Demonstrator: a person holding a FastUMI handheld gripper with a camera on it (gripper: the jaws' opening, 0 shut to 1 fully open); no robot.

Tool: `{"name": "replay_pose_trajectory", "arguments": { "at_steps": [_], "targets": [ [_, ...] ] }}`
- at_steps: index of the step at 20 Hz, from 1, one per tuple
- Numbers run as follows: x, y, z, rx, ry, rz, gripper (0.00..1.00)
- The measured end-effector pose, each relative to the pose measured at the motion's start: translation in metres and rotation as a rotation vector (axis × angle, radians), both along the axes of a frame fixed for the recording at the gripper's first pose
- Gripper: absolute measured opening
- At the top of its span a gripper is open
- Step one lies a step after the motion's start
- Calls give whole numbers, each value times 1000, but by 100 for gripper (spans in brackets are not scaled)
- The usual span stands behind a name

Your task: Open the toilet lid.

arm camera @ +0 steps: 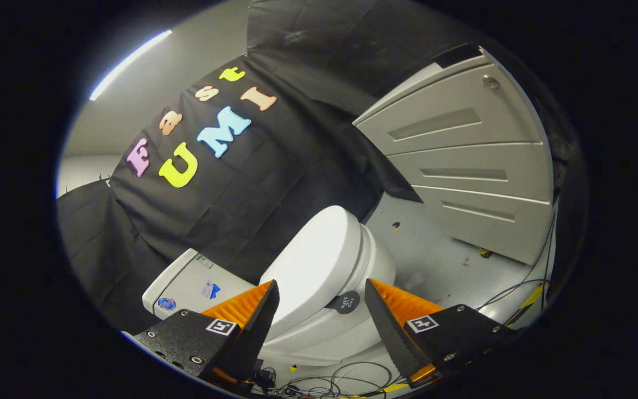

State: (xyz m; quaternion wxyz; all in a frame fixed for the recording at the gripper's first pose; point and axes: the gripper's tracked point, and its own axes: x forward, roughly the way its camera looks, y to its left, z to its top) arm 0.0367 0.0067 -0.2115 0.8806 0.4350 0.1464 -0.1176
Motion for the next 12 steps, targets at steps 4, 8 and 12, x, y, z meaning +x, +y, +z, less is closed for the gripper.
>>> {"name": "replay_pose_trajectory", "arguments": {
  "at_steps": [4,8,12],
  "targets": [
    [13,16,-20,71,32,26,96],
    [31,19,-35,163,38,-8,95],
    [31,24,-64,189,106,-20,94]
  ]
}}
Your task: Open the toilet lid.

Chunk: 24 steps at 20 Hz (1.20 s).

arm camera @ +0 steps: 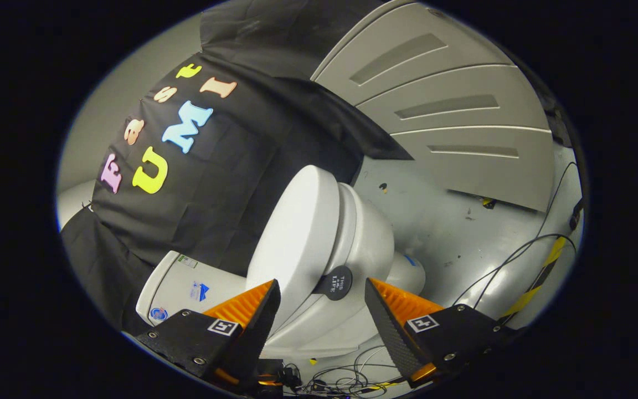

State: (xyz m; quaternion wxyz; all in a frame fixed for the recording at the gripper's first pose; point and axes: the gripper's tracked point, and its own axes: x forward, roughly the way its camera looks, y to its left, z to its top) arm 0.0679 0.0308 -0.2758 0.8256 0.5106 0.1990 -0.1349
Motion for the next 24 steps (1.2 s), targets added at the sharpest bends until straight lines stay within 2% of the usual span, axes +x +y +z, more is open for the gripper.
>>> {"name": "replay_pose_trajectory", "arguments": {
  "at_steps": [5,7,8,19,20,23,24],
  "targets": [
    [13,-8,-6,77,-24,-49,94],
    [18,-8,-21,78,12,-44,87],
    [19,-8,-25,83,24,-38,80],
    [35,0,-38,116,51,1,37],
    [33,-2,-37,126,46,-3,29],
    [31,-4,-33,146,27,-15,22],
    [33,-2,-34,148,21,-13,17]
  ]
}}
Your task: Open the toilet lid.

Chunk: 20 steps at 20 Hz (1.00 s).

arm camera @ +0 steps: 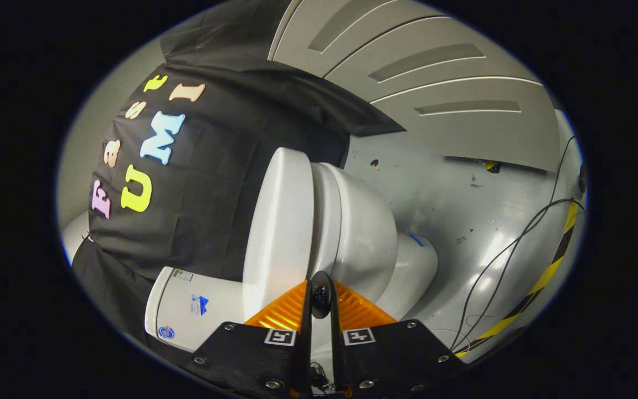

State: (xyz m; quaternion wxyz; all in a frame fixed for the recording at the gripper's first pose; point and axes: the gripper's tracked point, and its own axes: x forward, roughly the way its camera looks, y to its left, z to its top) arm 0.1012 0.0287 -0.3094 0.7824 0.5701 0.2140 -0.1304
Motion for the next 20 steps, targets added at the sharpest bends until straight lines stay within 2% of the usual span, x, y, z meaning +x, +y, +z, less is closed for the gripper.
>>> {"name": "replay_pose_trajectory", "arguments": {
  "at_steps": [6,11,20],
  "targets": [
    [2,0,4,58,2,-23,0],
    [3,0,5,22,50,35,0],
    [3,1,18,-48,92,51,0]
  ]
}}
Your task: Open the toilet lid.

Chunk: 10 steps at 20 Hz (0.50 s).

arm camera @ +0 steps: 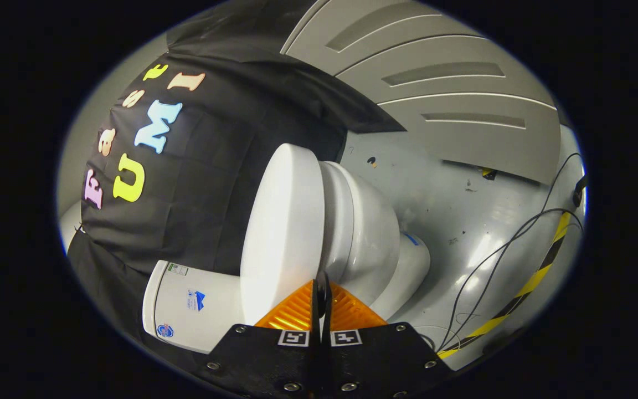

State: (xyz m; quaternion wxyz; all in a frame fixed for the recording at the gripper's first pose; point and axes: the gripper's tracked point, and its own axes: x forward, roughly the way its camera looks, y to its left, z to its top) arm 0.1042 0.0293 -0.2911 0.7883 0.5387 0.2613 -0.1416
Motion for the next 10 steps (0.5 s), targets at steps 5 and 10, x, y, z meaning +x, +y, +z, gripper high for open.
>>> {"name": "replay_pose_trajectory", "arguments": {
  "at_steps": [5,10],
  "targets": [
    [5,1,28,-115,-20,43,0],
    [8,7,51,-133,-10,40,0]
  ]
}}
